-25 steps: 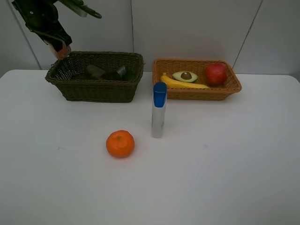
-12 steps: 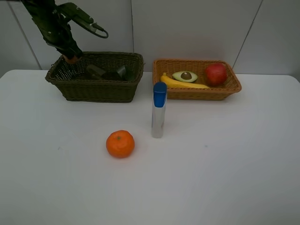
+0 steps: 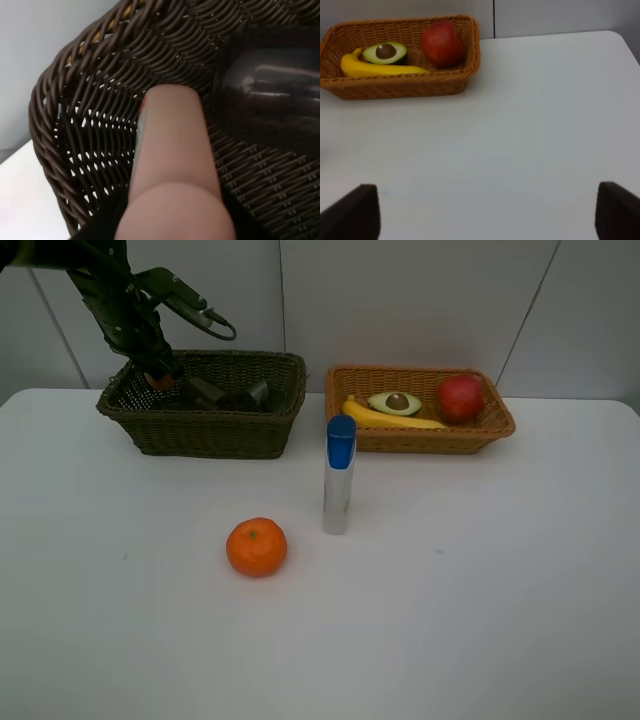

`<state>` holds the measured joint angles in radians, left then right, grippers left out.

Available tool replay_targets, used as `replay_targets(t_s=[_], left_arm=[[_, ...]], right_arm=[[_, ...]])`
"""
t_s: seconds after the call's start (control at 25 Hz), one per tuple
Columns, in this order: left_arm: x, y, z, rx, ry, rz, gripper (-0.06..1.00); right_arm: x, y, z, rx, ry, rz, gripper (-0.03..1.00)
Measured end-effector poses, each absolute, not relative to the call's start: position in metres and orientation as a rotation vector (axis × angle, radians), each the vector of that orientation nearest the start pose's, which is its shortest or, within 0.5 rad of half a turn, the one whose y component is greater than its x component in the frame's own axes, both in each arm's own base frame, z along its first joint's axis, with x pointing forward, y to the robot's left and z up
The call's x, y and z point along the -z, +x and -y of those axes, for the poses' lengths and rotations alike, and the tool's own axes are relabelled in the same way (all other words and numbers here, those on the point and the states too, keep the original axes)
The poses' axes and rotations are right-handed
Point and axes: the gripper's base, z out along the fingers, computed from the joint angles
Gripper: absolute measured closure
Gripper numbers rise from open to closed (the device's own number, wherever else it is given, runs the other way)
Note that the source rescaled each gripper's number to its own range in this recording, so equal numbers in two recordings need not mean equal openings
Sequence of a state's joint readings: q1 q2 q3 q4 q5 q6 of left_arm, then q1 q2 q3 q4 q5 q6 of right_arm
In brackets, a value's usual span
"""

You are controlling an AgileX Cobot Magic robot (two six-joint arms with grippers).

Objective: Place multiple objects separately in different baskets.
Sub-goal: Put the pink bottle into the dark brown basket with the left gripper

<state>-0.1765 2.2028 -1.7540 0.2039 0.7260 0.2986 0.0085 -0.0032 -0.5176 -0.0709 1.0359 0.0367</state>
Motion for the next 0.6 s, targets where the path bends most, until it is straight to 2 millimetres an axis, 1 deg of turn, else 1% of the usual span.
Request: replay_targets(t_s=[0.6], left_arm=[[-0.1805, 0.4778, 0.0728, -0.27, 0.778, -2.54, 0.5]], right_arm=[[-0.2843, -0.0066, 0.0055, 0.054, 0.031, -1.997, 0.12]])
